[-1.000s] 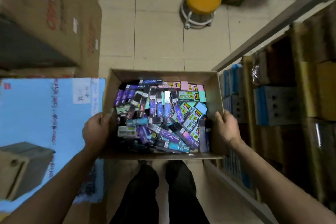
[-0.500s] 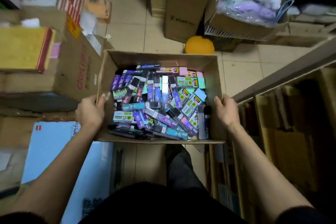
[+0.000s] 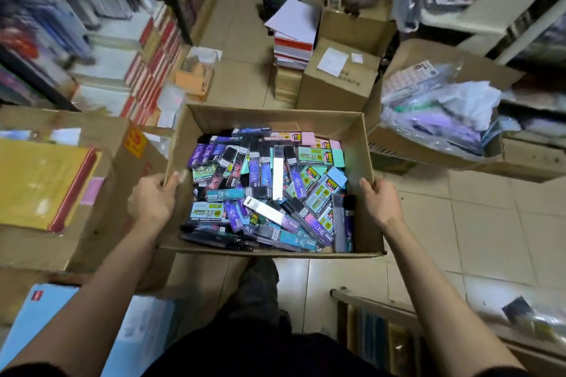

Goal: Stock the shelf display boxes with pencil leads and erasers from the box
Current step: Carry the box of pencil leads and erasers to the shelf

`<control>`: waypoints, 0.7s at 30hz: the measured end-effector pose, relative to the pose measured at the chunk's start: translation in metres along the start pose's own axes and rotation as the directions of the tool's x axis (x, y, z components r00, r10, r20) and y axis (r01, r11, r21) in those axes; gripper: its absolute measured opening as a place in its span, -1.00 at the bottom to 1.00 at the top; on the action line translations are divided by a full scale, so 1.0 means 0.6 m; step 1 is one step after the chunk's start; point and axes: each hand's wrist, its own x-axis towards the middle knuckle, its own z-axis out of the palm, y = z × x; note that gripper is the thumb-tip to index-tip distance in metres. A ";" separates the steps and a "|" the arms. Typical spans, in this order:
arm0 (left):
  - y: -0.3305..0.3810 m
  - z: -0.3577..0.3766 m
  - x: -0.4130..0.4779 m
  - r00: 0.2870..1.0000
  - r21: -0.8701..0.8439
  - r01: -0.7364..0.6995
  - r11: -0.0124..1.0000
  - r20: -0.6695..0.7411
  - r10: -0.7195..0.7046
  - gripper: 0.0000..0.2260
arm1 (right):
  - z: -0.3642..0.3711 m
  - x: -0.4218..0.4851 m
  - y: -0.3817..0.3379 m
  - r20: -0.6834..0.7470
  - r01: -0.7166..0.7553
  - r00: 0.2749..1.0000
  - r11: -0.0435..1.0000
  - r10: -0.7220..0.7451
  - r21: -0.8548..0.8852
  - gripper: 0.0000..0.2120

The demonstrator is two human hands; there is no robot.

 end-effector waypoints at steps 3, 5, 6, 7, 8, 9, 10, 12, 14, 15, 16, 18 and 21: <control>0.044 0.017 0.091 0.999 -0.017 0.033 0.999 0.011 -0.033 -0.67 | 0.009 0.093 -0.051 0.022 0.021 1.000 0.999 -0.022 0.035 -0.78; 0.076 0.021 0.149 0.998 -0.031 0.062 0.998 0.028 -0.061 -0.68 | 0.011 0.151 -0.087 0.009 0.056 0.998 0.998 -0.057 0.041 -0.82; 0.092 0.023 0.176 0.997 -0.037 0.069 0.997 0.030 -0.068 -0.68 | 0.013 0.179 -0.104 0.003 0.061 0.998 0.998 -0.061 0.034 -0.82; 0.108 0.024 0.203 0.997 -0.043 0.072 0.996 0.028 -0.071 -0.68 | 0.014 0.206 -0.120 0.002 0.052 0.999 0.998 -0.053 0.023 -0.80; 0.124 0.024 0.229 0.998 -0.054 0.065 0.996 0.024 -0.064 -0.67 | 0.016 0.231 -0.137 0.003 0.041 0.999 0.999 -0.041 0.012 -0.79; 0.140 0.024 0.256 0.998 -0.069 0.053 0.996 0.023 -0.052 -0.66 | 0.018 0.257 -0.154 0.006 0.035 0.999 0.999 -0.035 0.002 -0.79; 0.154 0.025 0.283 0.999 -0.085 0.045 0.995 0.025 -0.043 -0.64 | 0.020 0.285 -0.171 0.010 0.036 0.999 0.999 -0.036 -0.003 -0.79; 0.181 0.027 0.336 0.999 -0.107 0.048 0.993 0.030 -0.045 -0.62 | 0.025 0.339 -0.207 0.020 0.050 0.999 0.999 -0.050 -0.001 -0.82; 0.207 0.033 0.387 0.997 -0.131 0.069 0.989 0.024 -0.067 -0.63 | 0.029 0.399 -0.242 0.031 0.076 0.997 0.997 -0.076 0.005 -0.82; 0.220 0.037 0.413 0.996 -0.142 0.086 0.986 0.016 -0.084 -0.63 | 0.034 0.434 -0.259 0.037 0.086 0.996 0.996 -0.086 0.004 -0.80; 0.234 0.043 0.440 0.996 -0.150 0.095 0.984 0.008 -0.094 -0.64 | 0.039 0.469 -0.275 0.044 0.094 0.995 0.996 -0.094 0.000 -0.78; 0.261 0.055 0.495 0.996 -0.158 0.081 0.984 -0.011 -0.084 -0.63 | 0.052 0.541 -0.311 0.071 0.110 0.991 0.994 -0.111 0.008 -0.76; 0.306 0.070 0.574 0.996 -0.183 0.061 0.981 -0.049 -0.071 -0.57 | 0.068 0.651 -0.371 0.119 0.116 0.985 0.992 -0.122 0.054 -0.77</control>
